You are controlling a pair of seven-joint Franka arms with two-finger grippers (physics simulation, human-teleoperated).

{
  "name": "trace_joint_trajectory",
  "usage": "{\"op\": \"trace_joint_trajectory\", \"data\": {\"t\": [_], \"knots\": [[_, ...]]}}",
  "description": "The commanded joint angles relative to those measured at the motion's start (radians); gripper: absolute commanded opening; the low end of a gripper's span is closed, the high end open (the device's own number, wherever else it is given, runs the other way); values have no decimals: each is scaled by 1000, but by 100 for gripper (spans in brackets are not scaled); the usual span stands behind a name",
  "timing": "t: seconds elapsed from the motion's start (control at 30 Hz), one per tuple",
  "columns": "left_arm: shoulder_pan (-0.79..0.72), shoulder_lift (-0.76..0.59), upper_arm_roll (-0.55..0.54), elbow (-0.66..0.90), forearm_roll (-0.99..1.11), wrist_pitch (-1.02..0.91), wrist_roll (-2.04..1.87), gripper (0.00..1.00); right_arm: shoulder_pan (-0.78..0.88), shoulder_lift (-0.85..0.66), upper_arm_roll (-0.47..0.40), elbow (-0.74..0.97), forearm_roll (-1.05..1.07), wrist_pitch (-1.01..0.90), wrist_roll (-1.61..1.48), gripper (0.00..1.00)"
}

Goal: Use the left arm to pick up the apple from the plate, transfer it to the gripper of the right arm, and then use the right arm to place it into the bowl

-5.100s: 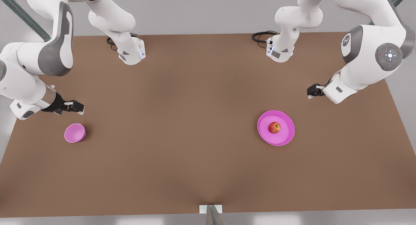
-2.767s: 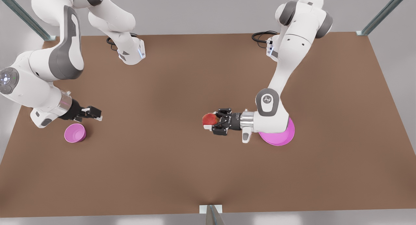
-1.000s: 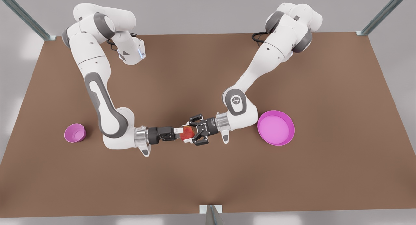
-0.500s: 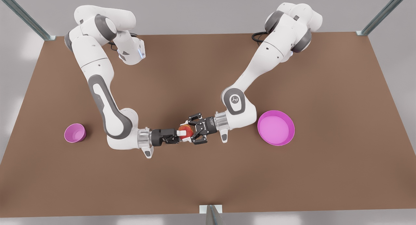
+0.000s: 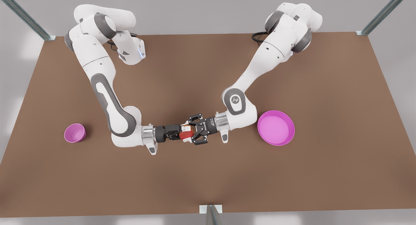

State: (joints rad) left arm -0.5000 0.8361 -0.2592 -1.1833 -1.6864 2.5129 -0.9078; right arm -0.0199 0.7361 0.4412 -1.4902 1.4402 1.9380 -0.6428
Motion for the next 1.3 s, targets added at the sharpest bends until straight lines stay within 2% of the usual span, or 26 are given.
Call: {"op": "trace_joint_trajectory", "data": {"t": [0.0,0.1,0.17,0.27,0.57,0.63,0.67,0.7,0.73,0.8,0.9,0.97,1.0,1.1,1.27], "knots": [[0,-2,0,1,-4,0,9,71,0,-1,1,1,-1,-2,-23,79],[0,-2,0,1,-4,0,9,72,0,0,-1,2,0,-1,-21,78],[0,-2,1,1,-4,0,14,90,0,-1,-1,2,0,-1,-21,78],[0,-2,1,1,-3,0,14,99,-2,-1,-1,4,-1,-2,-20,78],[26,-41,0,-61,45,-11,3,100,-52,0,-7,-1,-67,-11,-32,78],[49,-87,0,-130,47,-39,3,100,-109,-3,-1,-12,-165,-39,-31,78],[96,-127,1,-190,82,-121,3,100,-150,-3,-1,-16,-245,-76,-31,78],[172,-202,3,-297,282,-252,-19,100,-186,-15,-1,-28,-302,-108,-31,78],[212,-247,6,-328,606,-365,-127,100,-212,-24,-1,-39,-348,-136,-31,78],[325,-288,6,-311,1224,-678,-67,100,-278,-47,1,-59,-460,-211,-32,78],[474,-365,5,-248,1645,-855,447,100,-367,-76,1,-64,-636,-286,-34,78],[532,-436,9,-208,1677,-879,648,100,-422,-76,1,-62,-715,-323,-67,78],[549,-521,17,-213,1682,-885,763,100,-448,-73,1,-62,-756,-329,-86,78],[468,-695,173,-271,1694,-876,998,100,-497,-66,-10,-61,-853,-329,-126,78],[475,-675,170,-254,1763,-902,1014,100,-594,-60,-19,-33,-1008,-320,-153,78]]}}
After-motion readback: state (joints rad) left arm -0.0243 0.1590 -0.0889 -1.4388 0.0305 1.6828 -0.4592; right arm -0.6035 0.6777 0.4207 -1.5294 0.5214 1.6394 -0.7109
